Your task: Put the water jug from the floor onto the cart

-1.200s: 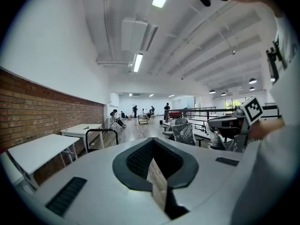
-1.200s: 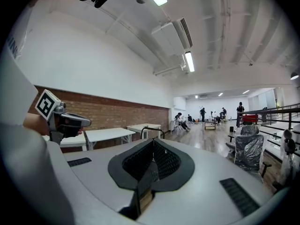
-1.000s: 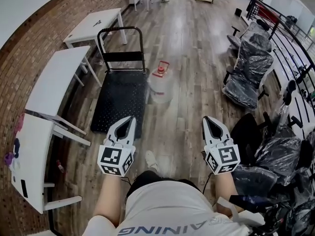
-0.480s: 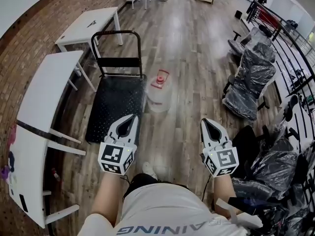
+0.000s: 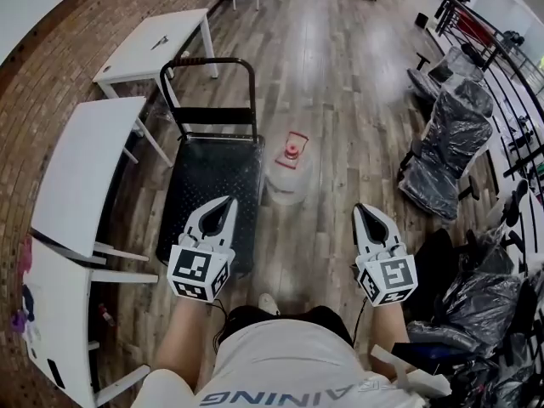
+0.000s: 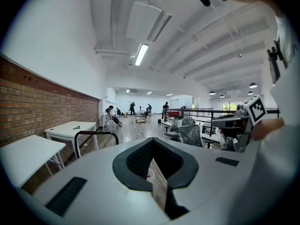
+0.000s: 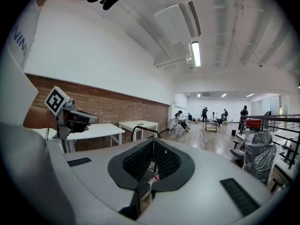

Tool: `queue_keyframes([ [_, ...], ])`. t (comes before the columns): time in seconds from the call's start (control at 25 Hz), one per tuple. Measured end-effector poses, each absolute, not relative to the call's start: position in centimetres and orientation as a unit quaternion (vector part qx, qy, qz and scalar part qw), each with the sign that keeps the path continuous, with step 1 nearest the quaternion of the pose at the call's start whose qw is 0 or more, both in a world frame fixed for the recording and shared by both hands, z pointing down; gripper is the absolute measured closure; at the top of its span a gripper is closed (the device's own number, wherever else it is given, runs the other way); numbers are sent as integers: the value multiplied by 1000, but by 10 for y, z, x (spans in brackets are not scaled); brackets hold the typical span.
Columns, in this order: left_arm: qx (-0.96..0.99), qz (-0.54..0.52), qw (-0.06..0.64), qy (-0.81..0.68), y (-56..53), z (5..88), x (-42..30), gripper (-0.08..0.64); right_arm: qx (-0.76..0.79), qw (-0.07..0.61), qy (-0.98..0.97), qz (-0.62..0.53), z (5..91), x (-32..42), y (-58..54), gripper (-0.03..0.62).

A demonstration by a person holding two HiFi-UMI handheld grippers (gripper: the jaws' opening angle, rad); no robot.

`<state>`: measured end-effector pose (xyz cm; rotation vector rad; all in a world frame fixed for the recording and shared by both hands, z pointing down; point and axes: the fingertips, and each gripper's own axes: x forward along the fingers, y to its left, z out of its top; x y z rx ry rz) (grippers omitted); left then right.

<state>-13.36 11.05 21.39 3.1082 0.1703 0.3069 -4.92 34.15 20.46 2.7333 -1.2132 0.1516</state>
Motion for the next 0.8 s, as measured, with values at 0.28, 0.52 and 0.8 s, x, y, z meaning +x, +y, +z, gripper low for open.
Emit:
queue_keyframes([
  [0.28, 993, 108, 11, 49, 97, 222, -102, 558, 906, 74, -411, 64, 215, -16, 328, 586],
  [0.52, 994, 110, 22, 6, 84, 233, -60, 558, 888, 70, -450, 57, 220, 52, 301, 586],
  [0.8, 992, 114, 20, -45, 77, 225, 6, 558, 867, 61, -492, 44, 211, 150, 278, 586],
])
